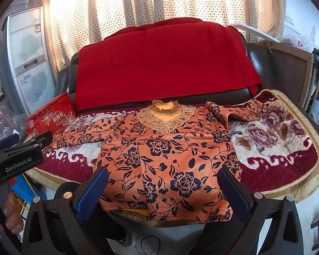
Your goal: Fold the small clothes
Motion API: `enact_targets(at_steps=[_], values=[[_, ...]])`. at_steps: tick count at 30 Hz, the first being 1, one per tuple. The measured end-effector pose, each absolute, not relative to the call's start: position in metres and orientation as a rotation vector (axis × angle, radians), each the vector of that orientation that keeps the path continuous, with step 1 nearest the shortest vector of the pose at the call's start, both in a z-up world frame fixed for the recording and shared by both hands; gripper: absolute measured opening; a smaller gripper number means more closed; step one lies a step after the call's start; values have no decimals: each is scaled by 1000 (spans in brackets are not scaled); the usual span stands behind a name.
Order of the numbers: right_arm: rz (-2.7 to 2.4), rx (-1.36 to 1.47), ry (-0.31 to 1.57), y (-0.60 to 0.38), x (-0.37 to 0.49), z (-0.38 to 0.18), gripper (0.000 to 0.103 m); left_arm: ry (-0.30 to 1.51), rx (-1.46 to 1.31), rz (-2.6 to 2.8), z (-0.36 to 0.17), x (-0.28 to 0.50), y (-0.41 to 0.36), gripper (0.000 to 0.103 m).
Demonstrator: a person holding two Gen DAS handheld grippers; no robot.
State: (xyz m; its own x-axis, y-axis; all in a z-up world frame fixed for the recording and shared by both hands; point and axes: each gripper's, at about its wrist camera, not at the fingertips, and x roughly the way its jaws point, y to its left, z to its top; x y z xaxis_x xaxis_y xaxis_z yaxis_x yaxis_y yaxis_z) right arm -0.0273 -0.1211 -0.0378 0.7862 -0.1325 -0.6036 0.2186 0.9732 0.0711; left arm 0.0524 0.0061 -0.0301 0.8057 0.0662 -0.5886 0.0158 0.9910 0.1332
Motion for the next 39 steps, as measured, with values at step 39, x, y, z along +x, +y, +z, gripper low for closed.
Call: enact_targets(at_steps=[39], values=[[-216,185,653,-154,37,-52,103,727,198,62,-62,123,-17,103]])
